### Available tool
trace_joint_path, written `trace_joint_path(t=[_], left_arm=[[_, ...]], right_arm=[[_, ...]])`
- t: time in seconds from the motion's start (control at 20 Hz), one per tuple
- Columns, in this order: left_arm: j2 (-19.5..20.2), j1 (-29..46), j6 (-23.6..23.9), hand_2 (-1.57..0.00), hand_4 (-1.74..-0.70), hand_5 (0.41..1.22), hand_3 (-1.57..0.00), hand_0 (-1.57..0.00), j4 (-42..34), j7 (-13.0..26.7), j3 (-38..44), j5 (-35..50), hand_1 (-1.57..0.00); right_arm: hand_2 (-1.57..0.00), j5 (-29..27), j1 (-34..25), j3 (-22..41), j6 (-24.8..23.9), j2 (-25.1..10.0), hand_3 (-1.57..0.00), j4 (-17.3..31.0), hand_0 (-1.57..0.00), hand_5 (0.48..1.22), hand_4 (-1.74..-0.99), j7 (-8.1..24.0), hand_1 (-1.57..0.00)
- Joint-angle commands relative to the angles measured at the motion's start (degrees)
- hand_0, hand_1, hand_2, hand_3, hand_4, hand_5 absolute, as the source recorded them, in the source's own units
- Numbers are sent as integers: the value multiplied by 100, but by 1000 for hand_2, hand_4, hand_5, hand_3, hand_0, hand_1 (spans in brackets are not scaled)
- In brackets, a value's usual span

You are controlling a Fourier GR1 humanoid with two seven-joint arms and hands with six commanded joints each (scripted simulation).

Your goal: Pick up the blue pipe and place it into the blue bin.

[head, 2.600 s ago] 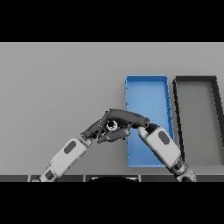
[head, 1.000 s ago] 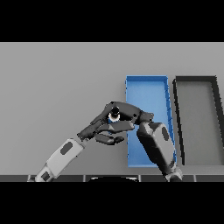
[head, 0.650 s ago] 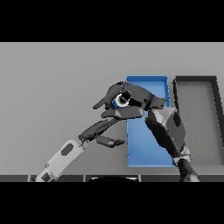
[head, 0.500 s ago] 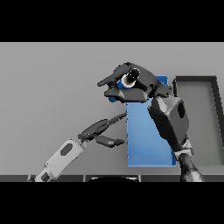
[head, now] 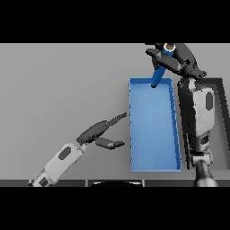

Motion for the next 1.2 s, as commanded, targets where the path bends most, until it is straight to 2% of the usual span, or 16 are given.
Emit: trace_joint_path(t=[0.0,0.1,0.3,0.45,0.55,0.6,0.65,0.75,0.85,0.9,1.0,1.05,1.1,1.15], left_arm=[[58,56,-21,1,-825,461,1,1,-59,-16,-23,-12,1],[45,62,-14,1,-828,462,1,1,-56,-42,-31,-27,1],[44,31,-20,1,-825,468,1,1,-57,8,-22,-19,1],[11,31,-12,1,-829,470,1,1,-78,49,-36,-8,1],[53,44,-12,1,-826,470,1,1,-74,3,-15,-14,1],[-17,28,19,1,-827,471,1,1,-2,33,-54,-66,1],[10,76,4,1,-827,472,1,1,-79,14,-76,-57,1],[-2,80,17,1,-826,475,1,1,-60,0,-90,-84,1],[-2,82,36,1,-827,474,1,1,-89,11,-62,-46,1],[-39,8,42,1,-829,474,1,1,-17,113,-43,-43,1],[-12,62,31,1,-829,476,1,1,-75,81,-67,-43,1],[5,47,34,1,-828,476,1,1,-85,71,-57,-55,1],[23,47,35,1,-828,476,1,1,-112,99,-62,-62,1],[-23,84,53,1,-826,477,1,1,-129,102,-123,-96,1]], right_arm=[[-1571,83,180,-39,3,14,-1571,109,-1571,1221,-1499,-32,-1571],[-1571,175,518,-138,-20,12,-1571,158,-1571,1221,-1499,59,-1571],[-1571,517,1379,-111,-298,136,-1571,-70,-1571,1221,-1499,521,-1571],[-1571,526,1834,289,-873,-141,-1571,148,-1571,1221,-1499,524,-1571],[-1571,395,2140,685,-1085,-318,-1080,116,-1571,1221,-1586,523,-1571],[-1571,236,2244,918,-1163,-485,-1178,102,-1571,1221,-1569,523,-1571],[-1571,164,2409,1112,-1270,-544,-1041,60,-1571,1221,-1603,523,-1571],[-1571,-109,2536,1720,-1591,-878,-693,102,-1571,1205,-1653,523,-1571],[-1571,-659,2551,2398,-2091,-1280,-1009,274,-1571,1199,-1583,523,-1571],[-1333,-1128,2465,2785,-2438,-1467,-807,397,-1465,1190,-1534,523,-1382],[-853,-1843,2337,3405,-2595,-1795,-516,478,-937,1159,-1404,524,-884],[-682,-2157,2155,3717,-2688,-1912,-413,639,-749,1172,-1344,523,-707],[-545,-2446,2048,3960,-2725,-2114,-330,602,-599,1182,-1302,523,-566],[-436,-2410,1984,4086,-2529,-2187,-264,593,-479,1139,-1264,524,-452]])
